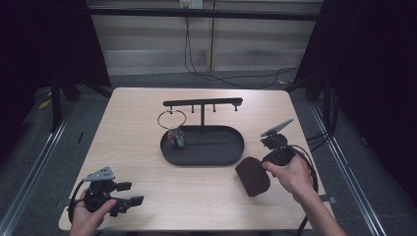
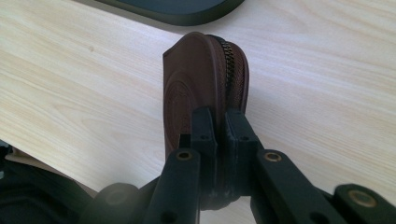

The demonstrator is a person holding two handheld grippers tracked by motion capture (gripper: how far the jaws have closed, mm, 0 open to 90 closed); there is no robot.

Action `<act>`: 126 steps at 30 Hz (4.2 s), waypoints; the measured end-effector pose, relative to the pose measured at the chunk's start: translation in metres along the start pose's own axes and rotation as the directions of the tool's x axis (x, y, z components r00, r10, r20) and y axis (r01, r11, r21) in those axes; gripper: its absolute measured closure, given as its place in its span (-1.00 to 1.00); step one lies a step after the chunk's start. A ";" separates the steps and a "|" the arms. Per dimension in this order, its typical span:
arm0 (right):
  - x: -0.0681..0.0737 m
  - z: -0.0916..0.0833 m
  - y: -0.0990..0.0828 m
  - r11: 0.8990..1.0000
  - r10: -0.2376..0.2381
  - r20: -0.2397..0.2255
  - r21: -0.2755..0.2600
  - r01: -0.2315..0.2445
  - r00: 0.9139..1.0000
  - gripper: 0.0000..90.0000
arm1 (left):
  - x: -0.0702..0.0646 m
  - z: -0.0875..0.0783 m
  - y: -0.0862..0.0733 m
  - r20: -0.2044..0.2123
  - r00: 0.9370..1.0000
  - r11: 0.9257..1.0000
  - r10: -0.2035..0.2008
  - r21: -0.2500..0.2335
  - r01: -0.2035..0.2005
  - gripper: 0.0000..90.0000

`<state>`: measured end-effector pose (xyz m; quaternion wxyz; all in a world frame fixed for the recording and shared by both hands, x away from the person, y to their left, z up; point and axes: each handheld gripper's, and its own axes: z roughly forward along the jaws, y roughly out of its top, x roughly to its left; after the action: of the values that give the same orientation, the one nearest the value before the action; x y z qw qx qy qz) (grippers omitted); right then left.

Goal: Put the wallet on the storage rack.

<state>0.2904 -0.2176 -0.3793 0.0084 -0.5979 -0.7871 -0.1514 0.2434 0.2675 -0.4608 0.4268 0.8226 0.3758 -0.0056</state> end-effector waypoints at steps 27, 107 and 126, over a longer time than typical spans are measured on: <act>0.006 -0.016 0.026 1.000 0.008 0.095 0.024 -0.010 0.995 0.85 | -0.003 -0.002 0.001 0.007 1.000 1.000 0.012 -0.008 -0.012 -0.53; 0.001 0.010 0.132 0.979 0.166 0.034 -0.128 -0.161 0.985 0.85 | -0.002 0.001 0.001 0.012 1.000 1.000 0.012 0.017 -0.012 -0.53; -0.009 0.049 0.122 0.963 0.224 -0.093 -0.131 -0.235 0.970 0.85 | -0.001 0.002 0.000 0.019 1.000 1.000 0.007 0.030 -0.007 -0.53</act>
<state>0.4165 -0.1846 -0.3995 0.0142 -0.6780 -0.6988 -0.2275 0.2434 0.2650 -0.4617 0.4180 0.8300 0.3689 -0.0173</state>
